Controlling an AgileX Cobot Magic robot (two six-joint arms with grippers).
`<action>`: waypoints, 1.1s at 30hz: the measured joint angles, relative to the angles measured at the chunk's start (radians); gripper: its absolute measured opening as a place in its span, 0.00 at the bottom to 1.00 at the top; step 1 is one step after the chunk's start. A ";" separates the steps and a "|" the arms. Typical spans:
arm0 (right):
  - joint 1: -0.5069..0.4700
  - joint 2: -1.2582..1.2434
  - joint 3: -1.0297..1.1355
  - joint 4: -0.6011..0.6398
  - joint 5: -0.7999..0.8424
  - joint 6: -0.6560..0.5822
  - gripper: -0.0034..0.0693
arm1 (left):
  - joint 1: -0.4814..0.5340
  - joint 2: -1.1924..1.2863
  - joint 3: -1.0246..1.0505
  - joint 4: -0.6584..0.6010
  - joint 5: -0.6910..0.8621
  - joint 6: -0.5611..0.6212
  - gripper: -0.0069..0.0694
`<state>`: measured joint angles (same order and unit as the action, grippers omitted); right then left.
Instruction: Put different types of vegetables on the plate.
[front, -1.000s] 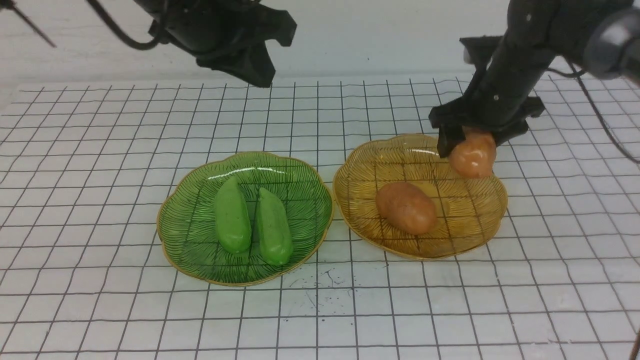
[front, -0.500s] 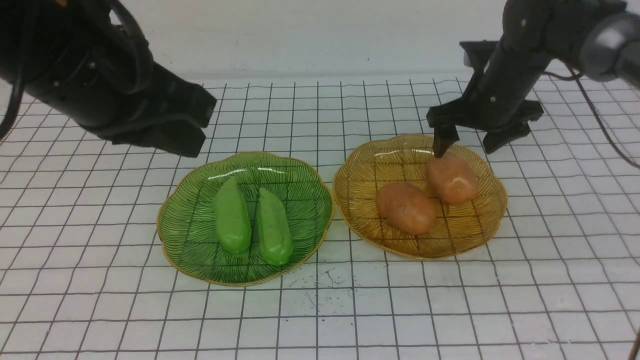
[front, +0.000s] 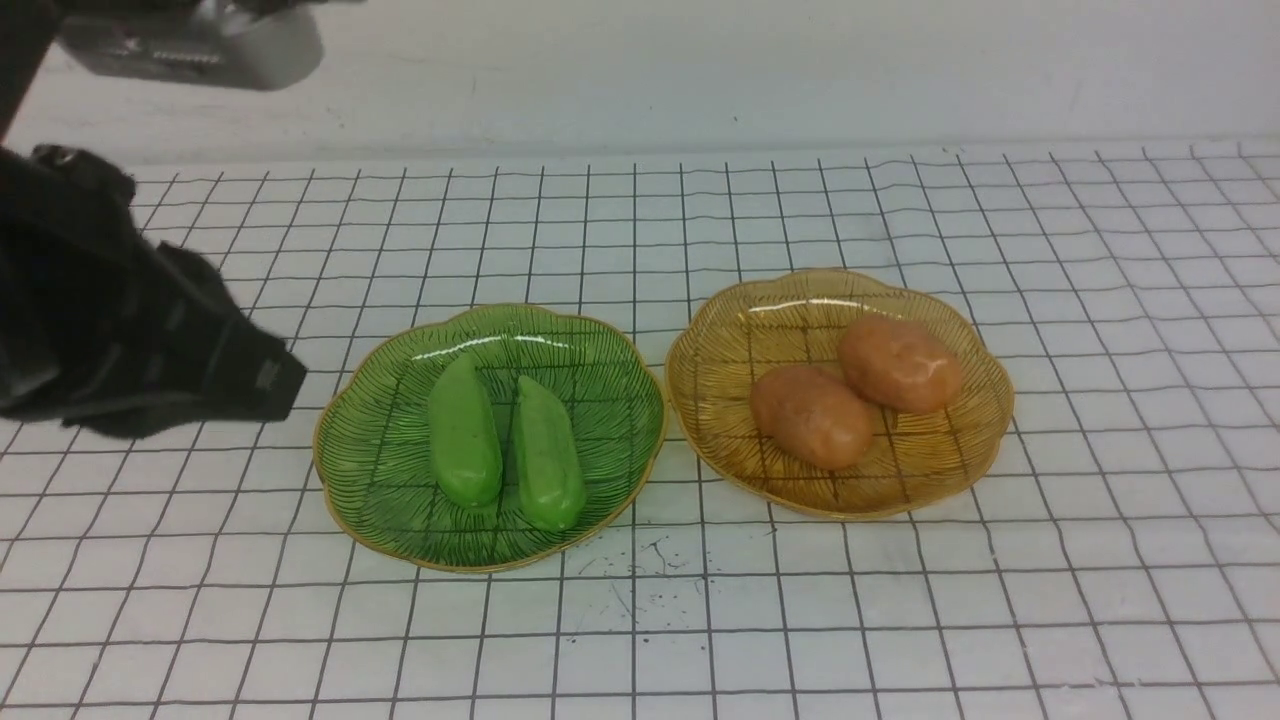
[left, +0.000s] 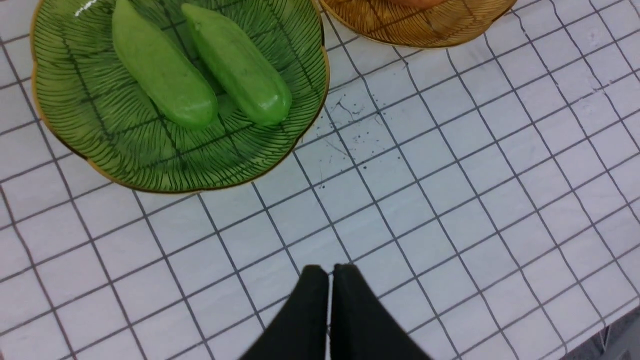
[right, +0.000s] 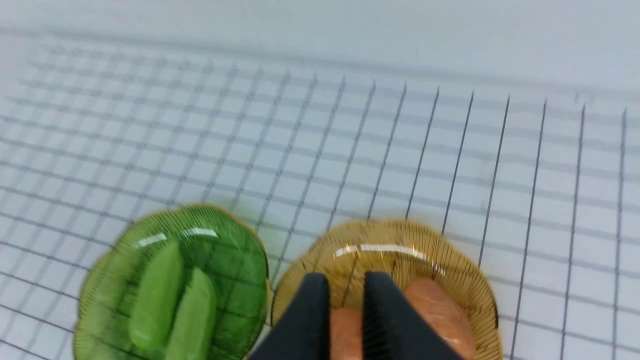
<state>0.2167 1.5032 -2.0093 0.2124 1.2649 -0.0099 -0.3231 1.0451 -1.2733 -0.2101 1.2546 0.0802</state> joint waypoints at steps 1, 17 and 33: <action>0.000 -0.042 0.010 -0.001 0.000 -0.002 0.10 | 0.000 -0.025 0.022 0.001 0.000 0.000 0.08; 0.000 -1.246 1.145 -0.220 -0.820 0.029 0.03 | 0.000 -0.397 0.306 0.018 -0.380 0.000 0.08; 0.000 -1.521 1.417 -0.268 -0.954 0.103 0.03 | 0.000 -0.531 0.398 -0.016 -0.359 0.068 0.08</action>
<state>0.2167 -0.0179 -0.5926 -0.0553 0.3104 0.0933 -0.3231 0.5139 -0.8748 -0.2261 0.8952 0.1486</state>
